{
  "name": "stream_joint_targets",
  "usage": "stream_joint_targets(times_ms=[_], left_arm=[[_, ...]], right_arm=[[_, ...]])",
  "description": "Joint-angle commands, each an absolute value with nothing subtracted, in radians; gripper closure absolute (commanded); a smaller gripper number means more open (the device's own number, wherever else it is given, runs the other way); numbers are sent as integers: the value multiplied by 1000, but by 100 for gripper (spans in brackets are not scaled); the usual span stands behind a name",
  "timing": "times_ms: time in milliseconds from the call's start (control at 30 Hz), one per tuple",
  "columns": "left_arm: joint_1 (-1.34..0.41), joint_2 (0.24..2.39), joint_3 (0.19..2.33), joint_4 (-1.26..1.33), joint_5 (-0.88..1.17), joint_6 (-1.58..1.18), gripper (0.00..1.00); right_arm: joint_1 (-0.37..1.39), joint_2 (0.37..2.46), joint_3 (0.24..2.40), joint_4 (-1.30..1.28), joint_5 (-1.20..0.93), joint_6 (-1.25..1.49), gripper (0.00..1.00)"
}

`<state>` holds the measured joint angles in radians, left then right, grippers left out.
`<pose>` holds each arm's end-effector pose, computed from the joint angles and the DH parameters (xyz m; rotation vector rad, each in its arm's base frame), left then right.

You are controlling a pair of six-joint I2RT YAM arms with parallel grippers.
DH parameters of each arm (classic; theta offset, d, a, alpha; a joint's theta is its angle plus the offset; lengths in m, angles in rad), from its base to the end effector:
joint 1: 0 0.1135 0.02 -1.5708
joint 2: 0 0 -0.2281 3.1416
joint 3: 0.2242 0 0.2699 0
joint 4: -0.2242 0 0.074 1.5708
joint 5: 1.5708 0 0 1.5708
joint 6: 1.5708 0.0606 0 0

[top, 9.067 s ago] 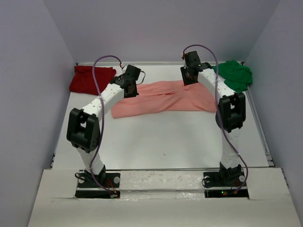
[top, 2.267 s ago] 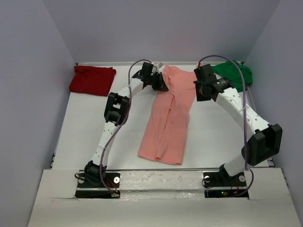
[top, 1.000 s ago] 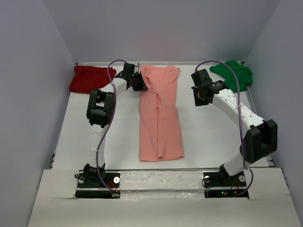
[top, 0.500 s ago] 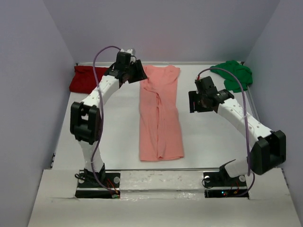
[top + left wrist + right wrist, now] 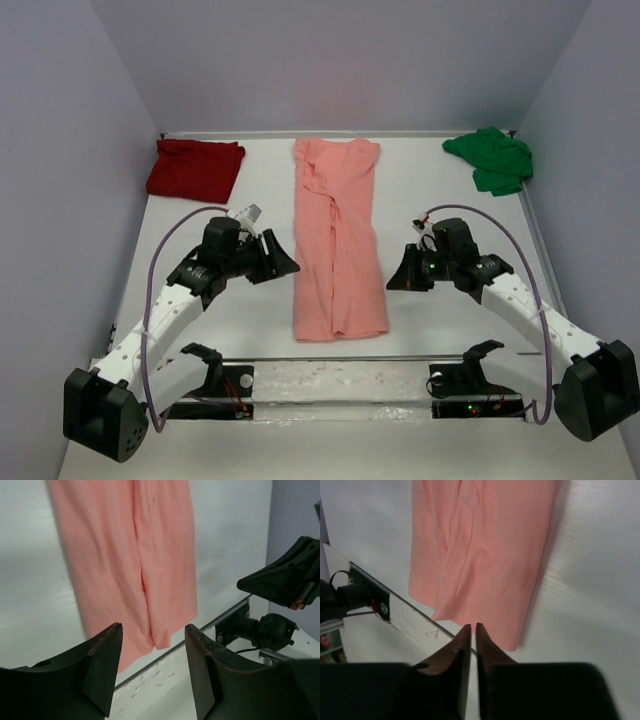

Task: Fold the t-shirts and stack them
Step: Grab the bottom of the folded rectangular tshirt with both arms

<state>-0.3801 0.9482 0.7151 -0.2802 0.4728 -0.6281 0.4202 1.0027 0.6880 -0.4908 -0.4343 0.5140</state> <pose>0.2389 -0.1252 0.2336 0.0351 2.2150 -1.0818 0.2228 0.1275 0.1884 -0.1039 2.4927 0.9399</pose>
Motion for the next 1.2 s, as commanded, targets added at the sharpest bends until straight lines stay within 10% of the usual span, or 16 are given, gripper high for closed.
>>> stream_joint_targets(times_ms=[0, 533, 1167], left_arm=[[-391, 905, 600, -212, 531, -718, 38], [-499, 1000, 577, -106, 489, -758, 40], [-508, 994, 609, -140, 497, -739, 40]], right_arm=[[448, 1083, 675, -307, -641, 568, 100], [870, 1374, 747, -173, -493, 647, 100], [903, 1621, 654, 106, -497, 768, 100]])
